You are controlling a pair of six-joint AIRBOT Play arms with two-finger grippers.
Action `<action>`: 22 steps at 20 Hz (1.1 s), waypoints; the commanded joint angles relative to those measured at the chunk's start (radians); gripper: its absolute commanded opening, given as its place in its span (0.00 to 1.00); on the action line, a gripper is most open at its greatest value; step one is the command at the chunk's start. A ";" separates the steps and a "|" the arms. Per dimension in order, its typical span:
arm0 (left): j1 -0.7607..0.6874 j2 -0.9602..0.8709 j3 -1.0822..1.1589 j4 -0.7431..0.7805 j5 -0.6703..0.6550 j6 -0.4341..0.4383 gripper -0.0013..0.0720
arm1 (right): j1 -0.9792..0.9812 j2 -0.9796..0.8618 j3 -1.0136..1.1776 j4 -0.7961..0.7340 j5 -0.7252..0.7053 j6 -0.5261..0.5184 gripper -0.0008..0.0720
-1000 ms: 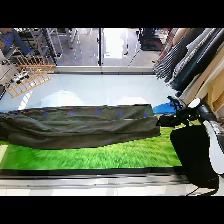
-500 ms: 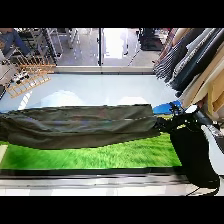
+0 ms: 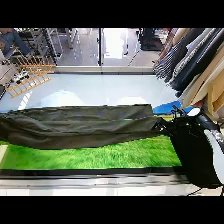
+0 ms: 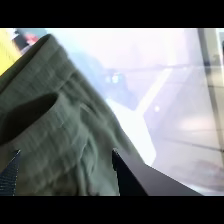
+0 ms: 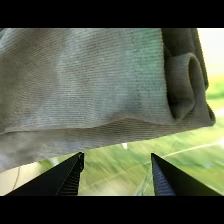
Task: Fold the clothes and pants, and hang the long-sleeved shirts on hangers.
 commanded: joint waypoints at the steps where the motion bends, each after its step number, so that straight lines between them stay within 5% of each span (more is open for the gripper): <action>1: -0.053 -0.040 0.000 -0.015 0.077 -0.017 0.89 | 0.001 0.007 -0.006 -0.002 -0.027 -0.005 0.71; 12: -0.046 -0.028 0.074 0.099 -0.079 -0.069 0.89 | 0.001 0.007 -0.006 -0.053 -0.098 -0.013 0.69; 16: -0.040 -0.029 0.076 0.260 -0.061 -0.068 0.89 | 0.001 0.008 -0.006 -0.053 -0.097 -0.031 0.68; 18: -0.025 -0.033 0.076 0.278 -0.011 -0.016 0.89 | 0.001 0.008 -0.006 -0.052 -0.096 -0.032 0.59; 22: -0.021 -0.068 0.077 0.146 0.129 0.156 0.89 | 0.002 0.008 -0.006 -0.041 -0.095 -0.031 0.59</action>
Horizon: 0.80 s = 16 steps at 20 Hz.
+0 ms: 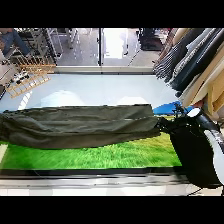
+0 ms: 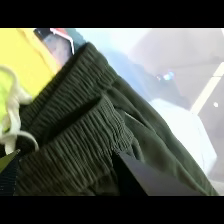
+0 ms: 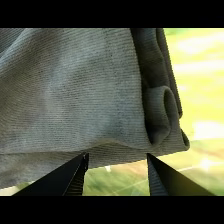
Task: Fold the clothes and pants, and hang the long-sleeved shirts on hangers.
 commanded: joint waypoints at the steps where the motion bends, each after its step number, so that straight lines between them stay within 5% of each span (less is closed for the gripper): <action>1: 0.003 -0.035 0.002 -0.101 0.103 0.154 0.89 | 0.001 0.001 0.000 0.008 0.002 -0.002 0.59; 5: 0.014 -0.112 0.002 -0.248 -0.074 0.374 0.87 | 0.001 0.001 0.000 0.023 0.002 -0.002 0.59; 7: 0.032 -0.126 0.002 -0.332 -0.185 0.513 0.74 | 0.001 0.001 0.000 0.023 0.003 -0.002 0.59; 10: 0.072 -0.111 0.002 -0.352 -0.259 0.560 0.51 | 0.001 0.001 0.000 0.023 0.003 -0.002 0.59; 14: 0.147 -0.089 0.002 -0.359 -0.303 0.577 0.47 | 0.001 0.001 0.000 0.023 0.004 -0.002 0.59; 15: 0.160 -0.088 0.002 -0.381 -0.319 0.600 0.32 | 0.001 0.001 0.000 0.023 0.003 -0.001 0.58; 16: 0.168 -0.089 0.002 -0.410 -0.345 0.637 0.30 | 0.001 0.001 0.000 0.024 0.003 -0.001 0.57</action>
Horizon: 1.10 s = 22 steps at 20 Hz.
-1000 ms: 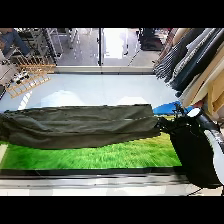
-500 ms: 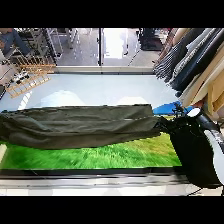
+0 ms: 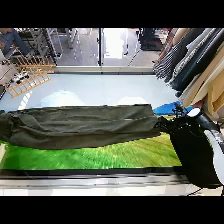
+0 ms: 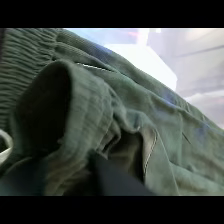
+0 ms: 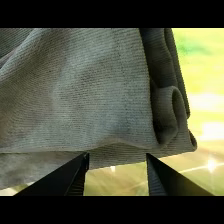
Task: Fold the clothes and pants, and hang the long-sleeved shirts on hangers.
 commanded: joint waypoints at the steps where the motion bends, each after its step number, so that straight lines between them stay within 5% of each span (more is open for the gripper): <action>1: 0.038 0.006 0.001 -0.068 -0.085 0.101 0.30 | 0.001 0.001 0.000 0.002 0.001 0.000 0.57; 5: 0.018 0.001 0.001 -0.071 -0.020 0.127 0.48 | 0.001 0.001 0.000 -0.001 0.011 0.000 0.57; 11: -0.028 -0.005 0.001 -0.066 0.143 0.134 0.50 | 0.001 0.001 0.000 0.000 0.050 0.001 0.57; 15: -0.046 -0.043 0.001 -0.071 0.122 0.145 0.50 | 0.001 0.000 0.000 0.007 0.050 0.004 0.57; 18: -0.068 -0.061 0.001 -0.070 0.014 0.253 0.50 | 0.001 0.000 0.000 0.008 0.054 0.004 0.57; 19: -0.069 -0.061 0.001 -0.071 -0.036 0.306 0.49 | 0.001 0.001 0.000 0.008 0.054 0.004 0.57; 22: -0.063 -0.059 0.001 -0.070 -0.127 0.370 0.20 | 0.001 0.001 0.000 0.008 0.056 0.004 0.57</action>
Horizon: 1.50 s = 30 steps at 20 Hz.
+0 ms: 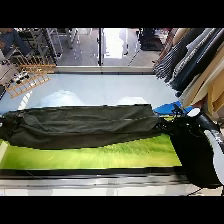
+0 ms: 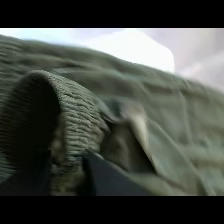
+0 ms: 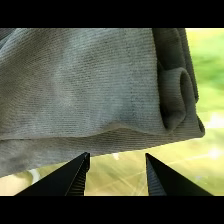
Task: Fold the clothes and pants, and hang the long-sleeved shirts on hangers.
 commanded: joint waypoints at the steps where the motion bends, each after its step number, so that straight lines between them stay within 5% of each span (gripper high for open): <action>1: 0.007 -0.004 0.001 -0.001 -0.106 0.082 0.12 | 0.001 0.001 0.000 0.001 0.009 0.001 0.57; 2: 0.014 -0.004 0.001 -0.002 -0.113 0.084 0.04 | 0.001 0.001 0.000 0.000 0.021 0.001 0.57; 8: 0.038 0.020 0.001 -0.053 -0.143 0.143 0.04 | 0.001 0.001 0.000 -0.005 0.071 0.026 0.57; 15: 0.101 0.083 0.001 -0.105 -0.106 0.013 0.04 | 0.001 0.000 0.000 -0.097 0.006 0.058 0.57; 20: 0.092 0.082 0.001 -0.105 -0.121 0.005 0.04 | 0.018 -0.002 0.000 -0.109 -0.126 0.017 0.66; 25: 0.094 0.082 0.001 -0.105 -0.121 0.005 0.04 | 0.079 -0.023 0.000 -0.141 -0.140 -0.019 0.65; 28: 0.096 0.082 0.001 -0.105 -0.121 -0.003 0.04 | 0.093 -0.025 0.000 -0.169 -0.068 -0.019 0.47; 30: 0.102 0.082 0.001 -0.105 -0.120 -0.064 0.04 | 0.093 -0.020 0.000 -0.190 -0.011 -0.018 0.08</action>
